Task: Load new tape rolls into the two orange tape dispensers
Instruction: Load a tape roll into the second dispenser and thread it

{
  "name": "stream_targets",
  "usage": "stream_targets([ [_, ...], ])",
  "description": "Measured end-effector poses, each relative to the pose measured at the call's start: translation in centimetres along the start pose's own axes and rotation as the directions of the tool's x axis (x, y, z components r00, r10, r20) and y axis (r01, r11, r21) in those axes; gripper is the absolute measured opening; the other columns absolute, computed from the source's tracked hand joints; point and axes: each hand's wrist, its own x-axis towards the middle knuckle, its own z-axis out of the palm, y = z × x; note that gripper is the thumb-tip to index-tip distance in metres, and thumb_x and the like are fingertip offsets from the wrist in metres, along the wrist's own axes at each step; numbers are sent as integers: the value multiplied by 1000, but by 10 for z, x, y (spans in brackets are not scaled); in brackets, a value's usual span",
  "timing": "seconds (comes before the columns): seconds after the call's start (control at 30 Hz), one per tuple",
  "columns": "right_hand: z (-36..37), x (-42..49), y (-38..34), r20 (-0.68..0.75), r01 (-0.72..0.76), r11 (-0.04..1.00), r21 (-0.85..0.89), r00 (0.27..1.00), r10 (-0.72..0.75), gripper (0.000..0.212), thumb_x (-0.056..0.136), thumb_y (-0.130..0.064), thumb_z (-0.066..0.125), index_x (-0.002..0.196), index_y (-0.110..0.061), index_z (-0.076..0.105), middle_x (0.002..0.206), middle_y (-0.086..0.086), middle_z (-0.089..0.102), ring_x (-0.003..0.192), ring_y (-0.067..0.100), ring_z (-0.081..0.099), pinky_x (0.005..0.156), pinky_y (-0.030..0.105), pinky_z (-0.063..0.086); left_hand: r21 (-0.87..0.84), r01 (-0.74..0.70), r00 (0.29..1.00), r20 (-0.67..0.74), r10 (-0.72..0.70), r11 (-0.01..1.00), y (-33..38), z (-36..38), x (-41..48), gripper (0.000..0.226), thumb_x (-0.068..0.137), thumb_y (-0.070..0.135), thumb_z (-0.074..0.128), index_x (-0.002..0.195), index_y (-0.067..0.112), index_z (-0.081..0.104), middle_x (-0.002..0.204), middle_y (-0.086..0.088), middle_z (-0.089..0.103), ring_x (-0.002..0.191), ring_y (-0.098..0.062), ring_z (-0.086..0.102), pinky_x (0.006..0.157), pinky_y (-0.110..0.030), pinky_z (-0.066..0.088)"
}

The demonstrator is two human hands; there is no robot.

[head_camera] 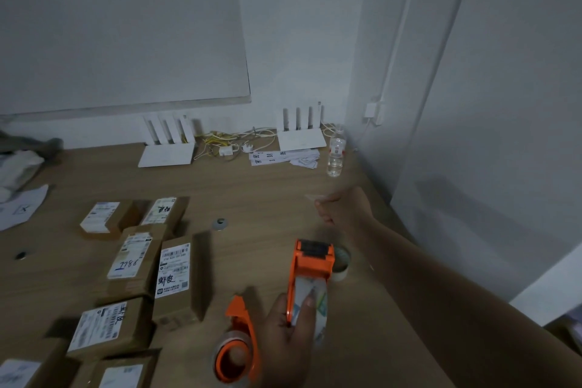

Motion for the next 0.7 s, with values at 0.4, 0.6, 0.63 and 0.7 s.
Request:
stream_targets([
  [0.4, -1, 1, -3, 91, -142, 987, -74, 985, 148, 27, 90, -1, 57, 64, -6, 53, 37, 1, 52, 32, 11, 51, 35, 18, 45, 74, -61, 996, -54, 65, 995, 3, -6, -1, 13, 81, 41, 62, 83, 34, 73, 71, 5, 76, 67, -6, 71, 63, -26, 57],
  [0.6, 1, 3, 7, 86, -105, 969, -224, 988, 127, 36, 86, -15, 69, 52, -11, 56, 53, 7, 54, 61, 25, 53, 66, 33, 45, 53, -95, 995, -39, 97, 994, 10, -5, -1, 15, 80, 23, 62, 76, 34, 73, 68, 4, 75, 61, 0, 67, 58, -14, 51],
  [0.63, 1, 4, 10, 71, -114, 968, -223, 989, 133, 34, 84, -15, 71, 53, -10, 58, 53, 7, 55, 60, 25, 54, 65, 32, 47, 53, -92, 995, -38, 94, 994, 10, -5, -1, 15, 79, 24, 62, 76, 34, 72, 68, 3, 75, 61, 0, 67, 58, -14, 51],
  [0.7, 1, 4, 13, 54, -133, 972, -193, 988, 146, 14, 81, -12, 73, 70, -8, 65, 63, 6, 61, 58, 20, 59, 57, 29, 52, 55, -103, 994, -40, 105, 993, 11, -6, -2, 15, 79, 23, 62, 76, 34, 72, 69, 4, 75, 61, 2, 67, 59, -12, 50],
])
